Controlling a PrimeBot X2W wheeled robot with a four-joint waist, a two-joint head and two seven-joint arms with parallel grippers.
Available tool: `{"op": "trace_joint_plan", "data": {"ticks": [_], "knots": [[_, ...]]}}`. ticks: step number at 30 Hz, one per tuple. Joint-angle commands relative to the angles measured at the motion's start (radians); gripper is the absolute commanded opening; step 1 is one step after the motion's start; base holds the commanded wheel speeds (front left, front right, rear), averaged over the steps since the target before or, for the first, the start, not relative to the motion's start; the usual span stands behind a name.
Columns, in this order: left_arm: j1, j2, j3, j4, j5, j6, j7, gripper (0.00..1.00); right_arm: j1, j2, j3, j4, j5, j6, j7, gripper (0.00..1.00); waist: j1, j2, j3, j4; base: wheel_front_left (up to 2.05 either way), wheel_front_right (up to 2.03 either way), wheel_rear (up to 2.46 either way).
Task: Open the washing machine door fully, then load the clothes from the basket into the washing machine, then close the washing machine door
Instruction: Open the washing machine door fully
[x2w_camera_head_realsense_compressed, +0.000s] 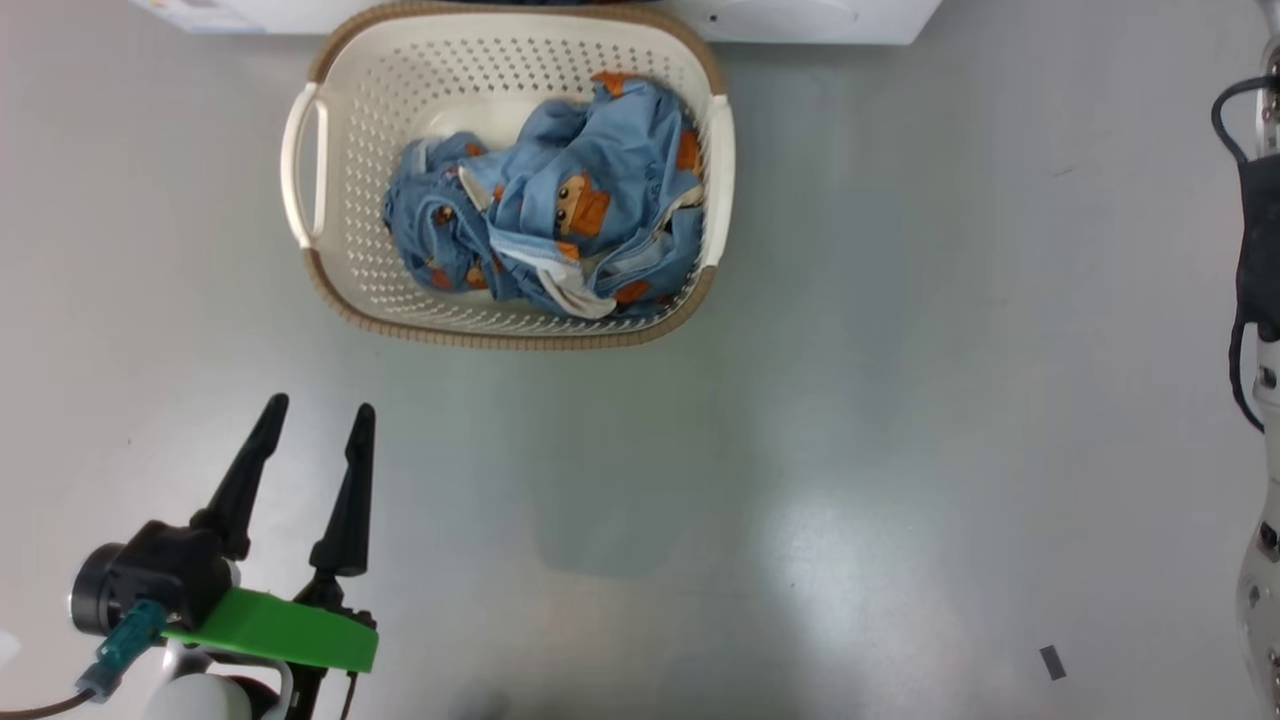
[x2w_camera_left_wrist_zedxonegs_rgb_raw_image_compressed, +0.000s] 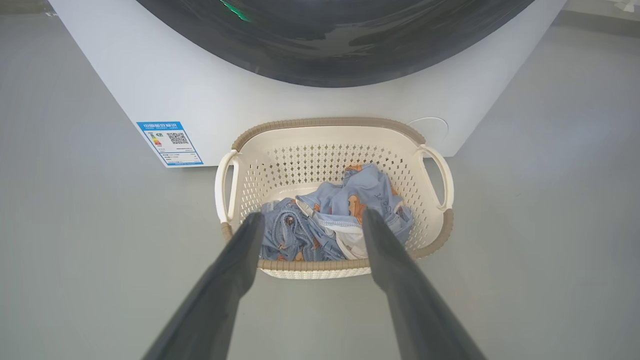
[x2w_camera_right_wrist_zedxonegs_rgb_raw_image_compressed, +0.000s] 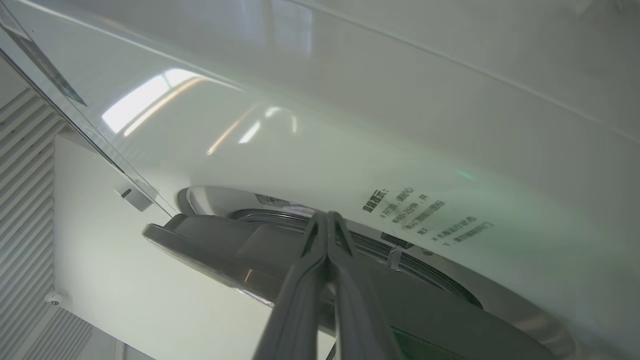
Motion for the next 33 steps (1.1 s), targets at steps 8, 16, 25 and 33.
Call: {"op": "trace_joint_plan", "data": {"ticks": [8,16,25,33], "knots": [[-0.005,0.018,-0.004,-0.004,-0.036,0.018,-0.006,1.00,-0.059,-0.015,0.045,-0.043,-0.011,-0.001,0.013,0.00,0.0000,-0.0001,0.057,0.055,0.00,0.00,0.00],[-0.014,0.018,-0.050,0.011,-0.051,0.030,-0.006,1.00,-0.109,-0.038,0.073,-0.040,-0.009,-0.001,0.025,0.00,0.0000,-0.0001,0.085,0.079,0.00,0.00,0.00],[-0.013,0.018,-0.062,0.022,-0.057,0.039,-0.006,1.00,-0.126,-0.043,0.112,-0.031,0.000,-0.001,0.046,0.00,0.0000,-0.0001,0.075,0.075,0.00,0.00,0.00],[-0.015,0.018,-0.055,0.017,-0.052,0.039,-0.006,1.00,-0.113,-0.030,0.158,-0.031,0.036,-0.001,0.129,0.00,0.0000,-0.0001,0.069,0.054,0.00,0.00,0.00]]}}
